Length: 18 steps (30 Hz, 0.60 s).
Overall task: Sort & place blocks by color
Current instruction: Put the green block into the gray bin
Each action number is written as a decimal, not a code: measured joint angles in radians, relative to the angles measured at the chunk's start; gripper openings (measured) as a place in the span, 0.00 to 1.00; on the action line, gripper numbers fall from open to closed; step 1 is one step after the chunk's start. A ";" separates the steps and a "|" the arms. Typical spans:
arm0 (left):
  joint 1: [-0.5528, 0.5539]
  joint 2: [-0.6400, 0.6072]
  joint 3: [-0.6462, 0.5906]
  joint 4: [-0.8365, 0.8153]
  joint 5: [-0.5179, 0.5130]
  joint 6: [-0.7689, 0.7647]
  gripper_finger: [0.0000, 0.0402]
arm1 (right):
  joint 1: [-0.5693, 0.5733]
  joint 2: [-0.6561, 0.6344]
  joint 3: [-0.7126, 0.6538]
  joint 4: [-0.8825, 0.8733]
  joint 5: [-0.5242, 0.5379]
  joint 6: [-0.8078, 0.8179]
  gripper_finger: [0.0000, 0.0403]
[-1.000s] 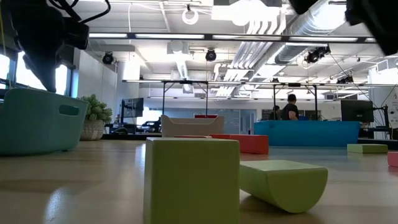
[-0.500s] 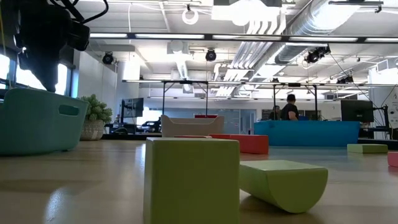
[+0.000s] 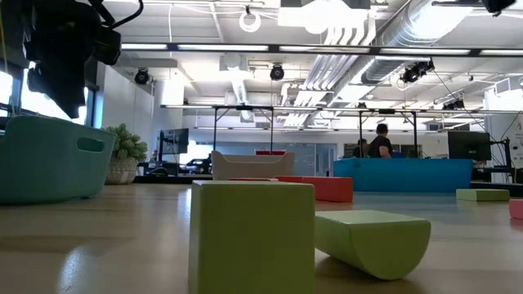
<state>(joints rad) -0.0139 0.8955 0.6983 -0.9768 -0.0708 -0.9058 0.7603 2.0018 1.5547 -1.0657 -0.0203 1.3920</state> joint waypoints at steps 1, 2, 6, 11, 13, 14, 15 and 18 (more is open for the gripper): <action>0.000 0.000 0.000 0.000 0.000 0.000 0.39 | 0.001 0.009 0.000 0.005 0.001 0.005 0.58; 0.000 0.000 0.000 0.000 0.000 0.000 0.39 | 0.001 0.018 0.000 0.007 0.001 0.011 0.58; 0.000 0.000 0.000 0.000 0.000 0.000 0.39 | 0.002 0.055 0.000 0.011 0.002 0.025 0.58; 0.000 0.000 0.000 0.000 0.000 0.000 0.39 | 0.002 0.093 0.000 0.028 -0.005 0.025 0.58; 0.000 0.000 0.000 0.000 0.000 0.000 0.39 | 0.002 0.108 0.000 0.033 -0.016 0.026 0.58; 0.000 0.000 0.000 0.000 0.000 0.000 0.39 | 0.002 0.115 0.000 0.034 -0.019 0.030 0.58; 0.000 0.000 0.000 0.000 0.000 0.000 0.39 | 0.002 0.122 0.000 0.034 -0.019 0.036 0.58; 0.000 0.000 0.000 0.000 0.000 0.000 0.39 | 0.002 0.135 0.000 0.038 -0.036 0.048 0.56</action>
<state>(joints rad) -0.0139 0.8955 0.6983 -0.9771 -0.0708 -0.9058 0.7620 2.1366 1.5548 -1.0277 -0.0564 1.4396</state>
